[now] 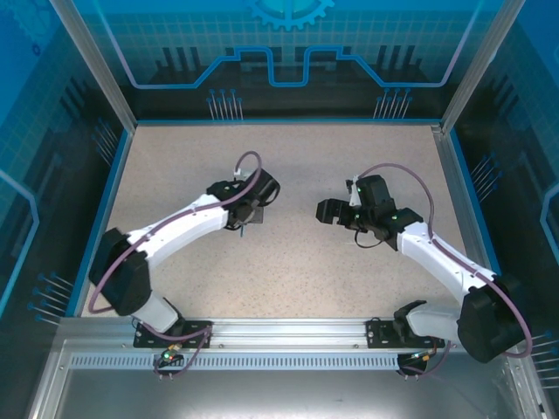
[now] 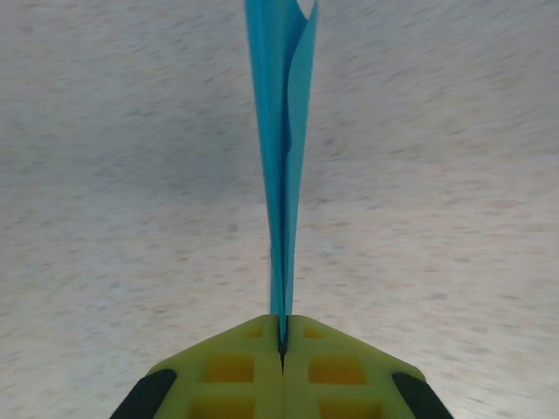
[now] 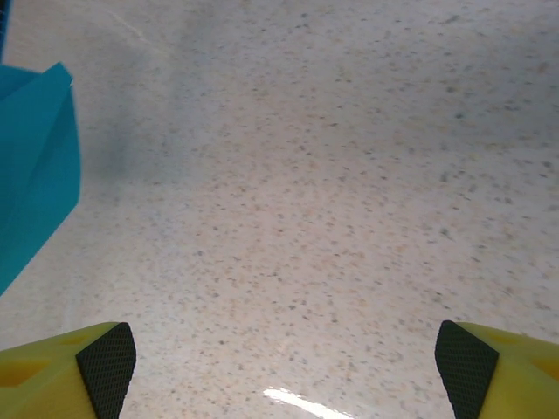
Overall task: Fold a paper plane with a square sheet of paper (pick it up from the middle)
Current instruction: Turn over the paper at the center of the table.
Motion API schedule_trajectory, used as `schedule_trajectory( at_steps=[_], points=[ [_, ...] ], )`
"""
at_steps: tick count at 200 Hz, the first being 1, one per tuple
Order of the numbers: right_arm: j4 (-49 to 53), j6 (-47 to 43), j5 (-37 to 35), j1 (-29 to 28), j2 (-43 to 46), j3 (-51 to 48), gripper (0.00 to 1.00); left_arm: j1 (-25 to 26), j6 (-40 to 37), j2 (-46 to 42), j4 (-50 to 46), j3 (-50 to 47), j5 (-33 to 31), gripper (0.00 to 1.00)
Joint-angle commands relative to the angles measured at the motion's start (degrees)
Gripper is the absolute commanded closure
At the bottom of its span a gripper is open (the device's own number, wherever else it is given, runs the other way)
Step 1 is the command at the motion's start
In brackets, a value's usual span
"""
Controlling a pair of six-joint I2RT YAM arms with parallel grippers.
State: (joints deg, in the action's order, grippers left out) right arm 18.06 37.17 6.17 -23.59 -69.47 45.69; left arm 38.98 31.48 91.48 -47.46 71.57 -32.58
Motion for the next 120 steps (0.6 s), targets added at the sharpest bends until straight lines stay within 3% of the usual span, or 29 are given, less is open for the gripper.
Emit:
schedule_trajectory(
  at_steps=[1, 60, 88, 96, 120],
  points=[
    [3.6, -1.6, -3.6, 1.5, 2.7, -0.9, 0.07, 1.6, 2.9, 4.1, -9.5, 3.6, -11.8, 0.94],
    [4.9, 1.1, -7.7, 2.3, 5.6, -3.6, 0.07, 3.4, 4.3, 14.6, -5.3, 5.2, -8.4, 0.89],
    [6.5, 2.0, -8.8, 2.3, 6.4, -4.1, 0.07, 3.4, 3.6, 15.7, -0.2, 3.8, -2.3, 0.86],
    [6.6, 2.3, -8.9, 2.3, 6.4, -4.2, 0.07, 3.4, 3.2, 15.5, 1.7, 3.4, 0.3, 0.81],
    [7.0, 3.3, -8.5, 2.3, 5.4, -4.0, 0.07, 3.3, 2.5, 13.2, 8.1, 1.9, 8.9, 0.5]
  ],
)
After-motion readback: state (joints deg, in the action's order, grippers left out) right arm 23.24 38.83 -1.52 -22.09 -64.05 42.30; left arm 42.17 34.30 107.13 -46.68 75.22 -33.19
